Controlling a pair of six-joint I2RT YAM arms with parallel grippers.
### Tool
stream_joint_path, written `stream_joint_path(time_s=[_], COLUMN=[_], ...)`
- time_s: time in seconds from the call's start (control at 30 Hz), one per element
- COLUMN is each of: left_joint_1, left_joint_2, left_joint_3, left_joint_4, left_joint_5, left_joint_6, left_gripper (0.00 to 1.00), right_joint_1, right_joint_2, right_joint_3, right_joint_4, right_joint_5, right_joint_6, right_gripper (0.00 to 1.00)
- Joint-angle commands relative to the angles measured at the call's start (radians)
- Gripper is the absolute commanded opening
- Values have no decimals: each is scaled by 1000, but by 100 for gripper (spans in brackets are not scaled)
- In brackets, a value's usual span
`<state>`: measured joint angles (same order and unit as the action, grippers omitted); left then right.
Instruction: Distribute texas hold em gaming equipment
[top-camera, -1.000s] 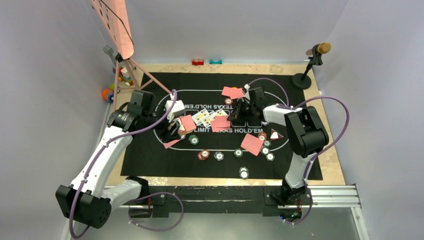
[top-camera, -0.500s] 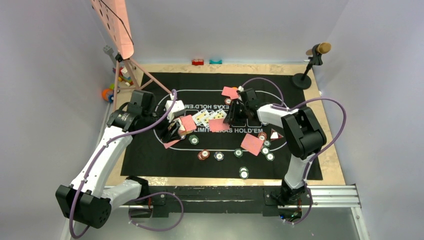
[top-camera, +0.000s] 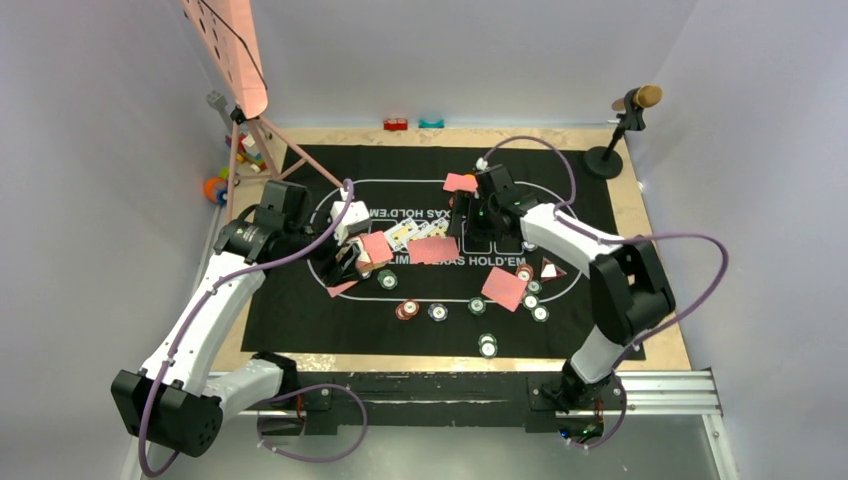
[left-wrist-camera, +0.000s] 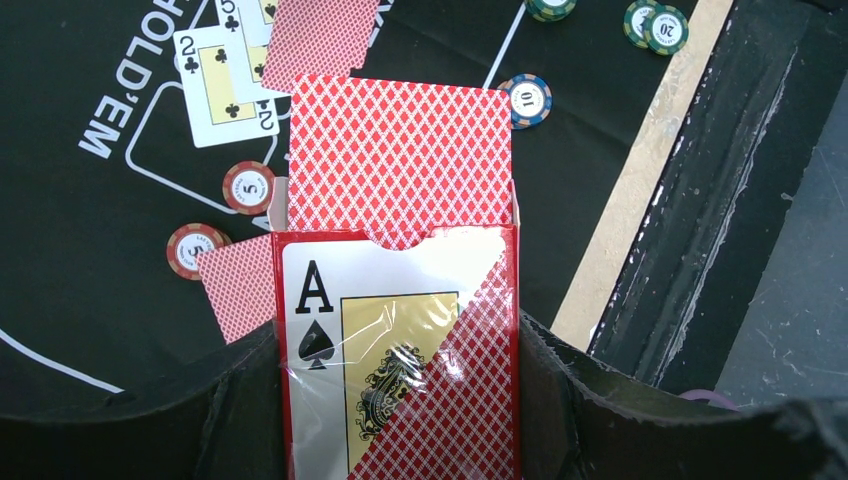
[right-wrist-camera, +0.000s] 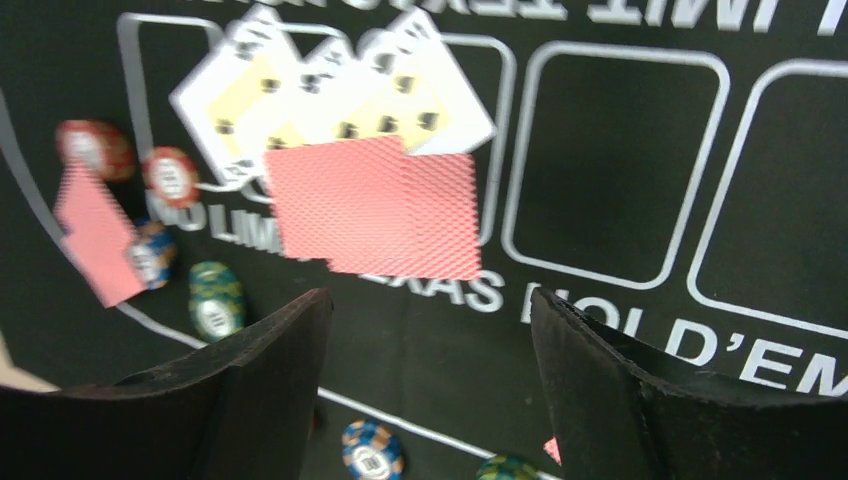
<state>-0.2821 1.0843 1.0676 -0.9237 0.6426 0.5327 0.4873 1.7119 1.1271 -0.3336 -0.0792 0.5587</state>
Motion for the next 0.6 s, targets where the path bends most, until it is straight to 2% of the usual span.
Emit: stream_joint_path(time_s=[0.0, 0.13, 0.4, 0.57], left_joint_1=[4, 4, 4, 4], left_joint_2=[-16, -7, 0, 2], left_joint_3=[35, 38, 37, 25], left_joint_4=[21, 23, 22, 36], left_joint_5=[42, 48, 52, 45], left_joint_6=[-21, -24, -22, -19], left_gripper=[0, 0, 0, 0], right_joint_1=[39, 105, 284, 345], right_joint_2=[-131, -125, -2, 15], right_joint_3=[113, 186, 358, 388], right_joint_4=[-58, -103, -189, -198], right_joint_5=[14, 9, 45, 32], right_joint_6=[-29, -42, -51, -56], right_gripper=[79, 80, 81, 80])
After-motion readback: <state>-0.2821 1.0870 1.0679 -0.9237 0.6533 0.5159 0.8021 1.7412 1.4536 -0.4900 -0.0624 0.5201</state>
